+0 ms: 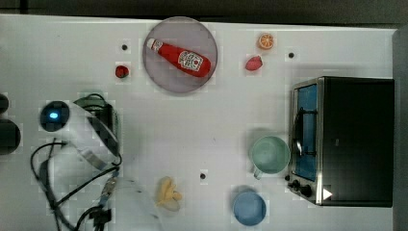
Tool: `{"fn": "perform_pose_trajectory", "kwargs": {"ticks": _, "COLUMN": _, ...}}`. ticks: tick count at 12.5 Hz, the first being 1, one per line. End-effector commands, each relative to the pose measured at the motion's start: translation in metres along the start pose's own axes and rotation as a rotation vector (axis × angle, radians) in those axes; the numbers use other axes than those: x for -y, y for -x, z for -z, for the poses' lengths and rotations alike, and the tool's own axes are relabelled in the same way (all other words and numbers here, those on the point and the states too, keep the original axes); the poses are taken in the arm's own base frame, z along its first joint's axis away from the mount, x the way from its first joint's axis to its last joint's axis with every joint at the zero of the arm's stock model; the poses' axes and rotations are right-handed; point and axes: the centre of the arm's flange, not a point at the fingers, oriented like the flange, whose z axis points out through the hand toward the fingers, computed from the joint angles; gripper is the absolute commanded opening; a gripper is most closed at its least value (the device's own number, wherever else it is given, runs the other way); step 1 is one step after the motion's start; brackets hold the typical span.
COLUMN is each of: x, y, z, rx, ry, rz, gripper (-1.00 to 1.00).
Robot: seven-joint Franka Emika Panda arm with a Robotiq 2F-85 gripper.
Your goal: Drag strainer left to right.
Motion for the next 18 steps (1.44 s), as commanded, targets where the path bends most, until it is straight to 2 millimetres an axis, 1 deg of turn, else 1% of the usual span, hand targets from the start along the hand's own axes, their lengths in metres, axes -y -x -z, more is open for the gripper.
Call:
{"fn": "perform_pose_trajectory", "kwargs": {"ticks": 1, "x": 0.005, "y": -0.003, "z": 0.019, "rx": 0.036, "ry": -0.06, "rz": -0.071, "gripper": 1.0}}
{"fn": "perform_pose_trajectory", "kwargs": {"ticks": 4, "x": 0.002, "y": -0.027, "z": 0.002, "rx": 0.012, "ry": -0.063, "rz": -0.079, "gripper": 1.0}}
{"fn": "perform_pose_trajectory", "kwargs": {"ticks": 6, "x": -0.001, "y": -0.038, "z": -0.003, "rx": 0.01, "ry": -0.067, "rz": -0.089, "gripper": 1.0}}
{"fn": "perform_pose_trajectory", "kwargs": {"ticks": 7, "x": -0.004, "y": -0.046, "z": -0.003, "rx": 0.005, "ry": -0.066, "rz": -0.096, "gripper": 1.0}}
{"fn": "perform_pose_trajectory", "kwargs": {"ticks": 11, "x": -0.017, "y": -0.082, "z": 0.007, "rx": -0.002, "ry": -0.092, "rz": -0.114, "gripper": 1.0}}
{"fn": "perform_pose_trajectory", "kwargs": {"ticks": 14, "x": -0.026, "y": -0.114, "z": 0.005, "rx": -0.019, "ry": -0.077, "rz": -0.125, "gripper": 1.0}}
{"fn": "perform_pose_trajectory", "kwargs": {"ticks": 18, "x": -0.027, "y": -0.163, "z": 0.001, "rx": -0.017, "ry": -0.101, "rz": -0.111, "gripper": 1.0}}
